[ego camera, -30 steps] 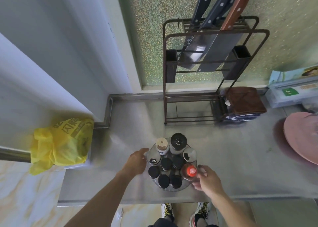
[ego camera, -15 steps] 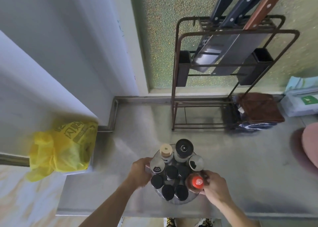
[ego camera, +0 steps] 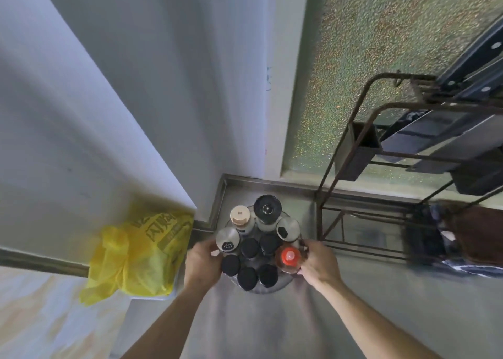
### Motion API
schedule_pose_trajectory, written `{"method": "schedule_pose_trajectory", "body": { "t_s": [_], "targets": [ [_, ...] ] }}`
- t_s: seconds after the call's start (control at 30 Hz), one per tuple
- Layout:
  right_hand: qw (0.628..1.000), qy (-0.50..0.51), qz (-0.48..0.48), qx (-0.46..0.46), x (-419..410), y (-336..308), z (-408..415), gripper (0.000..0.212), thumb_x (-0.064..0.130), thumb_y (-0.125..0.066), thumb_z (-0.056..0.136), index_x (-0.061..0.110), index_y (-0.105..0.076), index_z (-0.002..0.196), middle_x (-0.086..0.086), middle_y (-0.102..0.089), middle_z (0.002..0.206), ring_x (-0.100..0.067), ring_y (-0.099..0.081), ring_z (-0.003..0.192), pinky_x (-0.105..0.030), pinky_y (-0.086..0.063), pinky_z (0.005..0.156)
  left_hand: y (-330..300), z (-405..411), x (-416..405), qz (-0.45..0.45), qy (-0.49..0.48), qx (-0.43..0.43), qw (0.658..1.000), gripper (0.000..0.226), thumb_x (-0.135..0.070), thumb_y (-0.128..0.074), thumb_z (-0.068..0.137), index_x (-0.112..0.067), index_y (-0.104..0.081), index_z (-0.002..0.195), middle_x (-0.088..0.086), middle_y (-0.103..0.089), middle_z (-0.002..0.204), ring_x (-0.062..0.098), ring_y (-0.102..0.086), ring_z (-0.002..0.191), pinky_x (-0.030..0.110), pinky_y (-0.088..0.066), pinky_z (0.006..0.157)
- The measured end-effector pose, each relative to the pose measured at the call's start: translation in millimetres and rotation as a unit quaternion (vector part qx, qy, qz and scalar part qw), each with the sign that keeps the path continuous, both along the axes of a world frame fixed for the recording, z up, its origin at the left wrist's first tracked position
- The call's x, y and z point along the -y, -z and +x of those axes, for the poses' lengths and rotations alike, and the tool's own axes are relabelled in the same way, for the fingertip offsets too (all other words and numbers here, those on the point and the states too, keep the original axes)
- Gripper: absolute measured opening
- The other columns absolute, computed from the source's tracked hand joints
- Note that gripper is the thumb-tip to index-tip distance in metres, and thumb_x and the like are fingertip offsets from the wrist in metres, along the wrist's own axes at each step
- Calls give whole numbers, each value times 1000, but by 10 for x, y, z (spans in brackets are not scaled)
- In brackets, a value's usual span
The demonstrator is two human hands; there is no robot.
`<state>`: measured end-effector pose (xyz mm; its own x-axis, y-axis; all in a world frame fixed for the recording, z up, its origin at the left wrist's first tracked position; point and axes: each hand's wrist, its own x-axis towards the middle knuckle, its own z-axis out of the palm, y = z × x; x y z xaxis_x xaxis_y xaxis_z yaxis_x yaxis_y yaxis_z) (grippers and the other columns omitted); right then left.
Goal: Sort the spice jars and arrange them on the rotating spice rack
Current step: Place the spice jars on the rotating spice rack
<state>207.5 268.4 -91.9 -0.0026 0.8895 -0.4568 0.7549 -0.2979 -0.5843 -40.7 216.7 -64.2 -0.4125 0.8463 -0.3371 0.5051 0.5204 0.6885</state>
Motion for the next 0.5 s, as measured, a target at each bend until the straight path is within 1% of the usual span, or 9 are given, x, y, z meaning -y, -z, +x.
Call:
{"method": "schedule_pose_trajectory", "body": {
  "t_s": [0.03,0.07,0.13,0.23,0.33,0.4,0.43,0.47,0.5],
  "targets": [
    [1000,-11,8,7,-116,36,-68,16,37,-62,85,23,-68,80,2,-75,80,-23,-72,74,-41,-62,63,23,-60,-70,6,-8,3,1000,21,-6,-66,83,-21,-65,67,-11,-60,56,-5,-46,53,11,-37,52],
    [1000,-22,17,11,-227,59,-137,18,36,-62,87,21,-68,80,0,-75,81,-25,-72,76,-42,-62,64,47,-112,-137,9,-14,10,1000,24,-8,-66,83,-23,-62,65,-10,-59,54,-4,-46,52,13,-38,52],
    [999,-41,31,13,-406,12,-258,20,32,-59,90,18,-67,78,-1,-75,80,-24,-71,74,-41,-61,65,126,-197,-251,13,-30,33,999,23,-10,-66,82,-25,-63,64,-5,-64,57,2,-50,55,23,-43,54],
    [997,-54,44,26,-618,15,-360,19,27,-56,89,18,-63,73,-2,-73,77,-24,-69,70,-41,-59,64,264,-268,-395,20,-50,57,997,25,-4,-64,79,-28,-67,74,-3,-72,67,6,-52,61,28,-47,58],
    [997,-54,45,36,-770,53,-409,20,24,-55,90,18,-62,73,-1,-71,75,-21,-66,68,-35,-56,63,391,-298,-500,25,-43,68,996,28,-2,-66,78,-29,-70,83,-10,-75,76,6,-62,68,32,-54,66],
    [997,-52,42,41,-849,73,-415,20,22,-55,91,18,-61,72,-1,-70,74,-21,-63,67,-30,-48,56,469,-298,-541,25,-44,72,996,27,-3,-67,79,-29,-71,86,-14,-75,78,10,-69,76,37,-57,70],
    [997,-50,41,42,-877,85,-408,20,22,-55,90,19,-60,72,-1,-70,74,-22,-62,67,-29,-43,54,499,-286,-554,26,-48,75,996,27,-3,-67,79,-29,-71,86,-15,-75,78,10,-70,79,37,-57,71],
    [997,-48,39,41,-898,97,-401,20,22,-55,90,18,-60,71,-2,-70,74,-22,-62,66,-29,-42,53,516,-266,-564,29,-50,76,995,26,-4,-67,79,-29,-71,86,-14,-75,77,9,-68,79,36,-57,71],
    [997,-46,39,38,-909,113,-392,21,23,-55,90,18,-60,71,-2,-70,74,-23,-63,67,-29,-43,54,526,-245,-571,31,-55,70,996,24,-5,-67,80,-29,-70,85,-14,-75,76,7,-66,78,35,-57,69]
  ]
}}
